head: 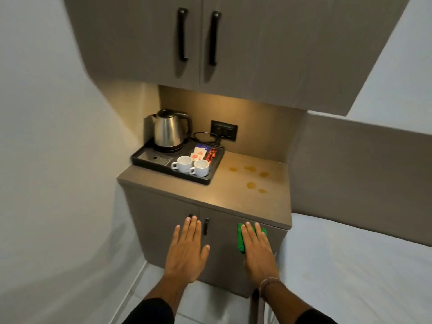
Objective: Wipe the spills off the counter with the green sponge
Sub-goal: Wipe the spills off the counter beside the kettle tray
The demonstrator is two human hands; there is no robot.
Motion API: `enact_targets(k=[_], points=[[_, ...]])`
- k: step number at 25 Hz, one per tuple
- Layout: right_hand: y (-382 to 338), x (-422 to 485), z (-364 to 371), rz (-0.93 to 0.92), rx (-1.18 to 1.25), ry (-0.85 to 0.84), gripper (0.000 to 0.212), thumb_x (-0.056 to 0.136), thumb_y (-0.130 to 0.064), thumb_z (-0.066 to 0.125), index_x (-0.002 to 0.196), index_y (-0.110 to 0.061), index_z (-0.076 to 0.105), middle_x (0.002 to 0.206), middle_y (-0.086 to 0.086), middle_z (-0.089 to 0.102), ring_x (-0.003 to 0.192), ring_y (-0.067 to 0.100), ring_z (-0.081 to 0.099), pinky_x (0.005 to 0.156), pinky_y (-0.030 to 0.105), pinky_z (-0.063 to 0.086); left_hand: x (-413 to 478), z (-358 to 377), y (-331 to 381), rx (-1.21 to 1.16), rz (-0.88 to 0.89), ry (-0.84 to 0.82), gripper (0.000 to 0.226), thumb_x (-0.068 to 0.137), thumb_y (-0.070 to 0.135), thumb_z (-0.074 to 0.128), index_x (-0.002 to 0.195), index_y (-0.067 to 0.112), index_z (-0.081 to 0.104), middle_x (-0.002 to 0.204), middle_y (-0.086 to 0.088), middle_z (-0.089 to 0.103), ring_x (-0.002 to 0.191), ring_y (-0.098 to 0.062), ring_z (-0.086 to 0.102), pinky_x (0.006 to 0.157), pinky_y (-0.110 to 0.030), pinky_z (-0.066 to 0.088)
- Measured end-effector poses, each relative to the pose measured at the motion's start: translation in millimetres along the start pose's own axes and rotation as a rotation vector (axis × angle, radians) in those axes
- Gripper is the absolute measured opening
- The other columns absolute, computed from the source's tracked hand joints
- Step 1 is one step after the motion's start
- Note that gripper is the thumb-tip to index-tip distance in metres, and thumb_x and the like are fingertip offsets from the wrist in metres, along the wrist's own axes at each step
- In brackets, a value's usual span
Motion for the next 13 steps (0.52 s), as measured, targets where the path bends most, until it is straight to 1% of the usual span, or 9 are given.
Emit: enact_targets(k=[2,3,6,8,10,13], points=[[36.9,32.6,-0.2,0.091,0.012,0.002,0.085,0.094,-0.001,0.061,0.159,-0.020,0.010,0.170,0.003,0.012,0.157,0.029,0.002,0.123,0.043,0.003,60.8,7.2,14.6,-0.023,0.066,-0.004,0.078,0.107,0.052,0.031,0.164,0.009,0.001,0.175,-0.012,-0.001,0.159,-0.027,-0.009,0.129,-0.053,0.002],[51.2,46.7,-0.7,0.136,0.022,0.005,0.083,0.095,-0.002,0.061,0.159,-0.022,0.011,0.170,0.001,0.013,0.157,0.028,0.003,0.123,0.042,0.005,86.4,9.7,21.0,-0.033,0.096,-0.004,0.078,0.107,0.051,0.034,0.164,0.008,0.003,0.175,-0.012,0.001,0.159,-0.028,-0.007,0.129,-0.053,0.003],[84.4,88.4,9.8,0.263,0.068,-0.032,0.079,0.098,-0.005,0.058,0.158,-0.024,0.012,0.170,-0.002,0.014,0.157,0.025,0.003,0.122,0.045,0.007,159.5,23.5,31.9,-0.061,0.154,-0.046,0.076,0.107,0.050,0.033,0.164,0.009,0.005,0.175,-0.013,0.004,0.159,-0.028,-0.004,0.129,-0.053,0.004],[100.4,112.7,15.5,0.316,0.054,-0.051,0.075,0.101,-0.010,0.055,0.159,-0.025,0.009,0.170,-0.003,0.011,0.157,0.025,0.001,0.123,0.048,0.008,200.8,34.6,36.0,-0.069,0.182,-0.063,0.075,0.108,0.051,0.033,0.164,0.010,0.005,0.175,-0.013,0.004,0.159,-0.029,-0.004,0.129,-0.053,0.004],[114.5,133.6,23.6,0.366,0.044,-0.077,0.075,0.102,-0.016,0.054,0.159,-0.026,0.007,0.170,-0.004,0.008,0.157,0.025,0.000,0.123,0.048,0.009,234.5,49.2,38.7,-0.079,0.218,-0.109,0.076,0.108,0.054,0.032,0.164,0.011,0.003,0.175,-0.012,0.001,0.159,-0.029,-0.006,0.129,-0.054,0.004],[120.7,151.6,34.3,0.395,0.035,-0.111,0.076,0.102,-0.023,0.056,0.159,-0.026,0.006,0.170,-0.004,0.006,0.156,0.024,0.000,0.121,0.045,0.006,270.9,68.0,39.8,-0.075,0.232,-0.155,0.078,0.108,0.057,0.030,0.164,0.012,0.000,0.175,-0.012,-0.003,0.159,-0.030,-0.009,0.129,-0.056,0.002]])
Point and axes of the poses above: each hand's wrist, its own x-axis towards the middle knuckle, its own z-axis out of the palm, y = z × x, the point moved 9 cm from there along x, towards the middle knuckle
